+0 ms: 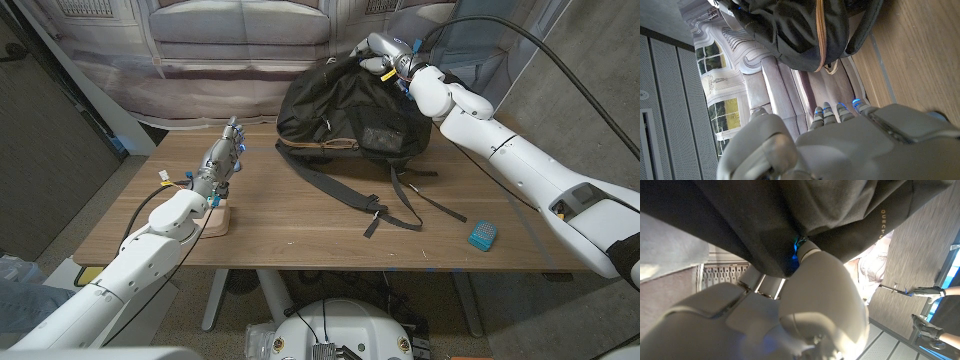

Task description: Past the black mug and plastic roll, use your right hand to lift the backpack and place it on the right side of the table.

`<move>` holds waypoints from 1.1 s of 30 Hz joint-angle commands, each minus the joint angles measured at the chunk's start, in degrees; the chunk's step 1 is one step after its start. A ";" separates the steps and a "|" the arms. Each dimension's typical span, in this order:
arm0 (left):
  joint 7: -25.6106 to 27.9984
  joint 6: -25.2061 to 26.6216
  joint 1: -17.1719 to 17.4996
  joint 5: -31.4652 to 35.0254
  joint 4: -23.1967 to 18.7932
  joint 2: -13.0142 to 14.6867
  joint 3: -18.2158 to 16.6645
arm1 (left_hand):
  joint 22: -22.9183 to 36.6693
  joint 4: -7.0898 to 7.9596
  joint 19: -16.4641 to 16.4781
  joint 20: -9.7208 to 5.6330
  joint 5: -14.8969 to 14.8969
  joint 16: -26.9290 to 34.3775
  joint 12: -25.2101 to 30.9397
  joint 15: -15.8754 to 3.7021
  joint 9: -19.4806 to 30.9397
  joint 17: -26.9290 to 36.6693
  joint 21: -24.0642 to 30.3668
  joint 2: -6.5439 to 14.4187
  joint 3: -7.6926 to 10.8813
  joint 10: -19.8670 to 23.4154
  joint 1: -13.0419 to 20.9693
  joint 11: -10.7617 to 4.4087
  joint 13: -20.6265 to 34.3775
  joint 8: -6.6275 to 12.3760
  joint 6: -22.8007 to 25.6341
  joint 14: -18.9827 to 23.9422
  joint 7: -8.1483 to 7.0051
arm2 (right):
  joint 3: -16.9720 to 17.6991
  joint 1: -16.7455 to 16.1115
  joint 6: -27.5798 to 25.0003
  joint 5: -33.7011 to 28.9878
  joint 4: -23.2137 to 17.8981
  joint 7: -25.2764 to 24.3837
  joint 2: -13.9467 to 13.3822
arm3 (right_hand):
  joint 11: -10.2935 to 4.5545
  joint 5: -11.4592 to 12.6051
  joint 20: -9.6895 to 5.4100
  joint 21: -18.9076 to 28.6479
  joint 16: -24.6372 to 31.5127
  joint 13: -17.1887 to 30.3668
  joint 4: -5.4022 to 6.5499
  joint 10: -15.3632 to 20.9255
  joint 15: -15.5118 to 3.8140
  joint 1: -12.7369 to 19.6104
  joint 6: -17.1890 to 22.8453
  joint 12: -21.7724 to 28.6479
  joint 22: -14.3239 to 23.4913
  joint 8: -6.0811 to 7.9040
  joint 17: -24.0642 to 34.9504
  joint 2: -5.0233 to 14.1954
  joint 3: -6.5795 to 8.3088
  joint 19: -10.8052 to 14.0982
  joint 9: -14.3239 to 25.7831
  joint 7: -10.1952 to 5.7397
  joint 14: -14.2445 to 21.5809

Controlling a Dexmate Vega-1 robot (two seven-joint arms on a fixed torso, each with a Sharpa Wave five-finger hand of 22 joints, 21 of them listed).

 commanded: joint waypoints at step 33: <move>-1.79 0.39 -2.84 -0.56 2.17 -0.32 1.40 | 0.18 0.12 -0.73 0.14 0.33 0.09 -0.05 0.08 0.20 0.24 0.16 0.65 -0.88 -0.78 0.11 -0.14 0.13 0.02 -0.19 -0.40 0.15 | -5.20 -1.25 1.69 -0.61 8.08 -5.84 3.05 | -0.13 0.45 -8.67 0.68 -0.50 0.39 -0.11 0.57 -2.69 -0.98 0.44 -0.30 -0.47 -0.17 0.15 0.09 0.95 -0.55 0.21 -0.33 -0.17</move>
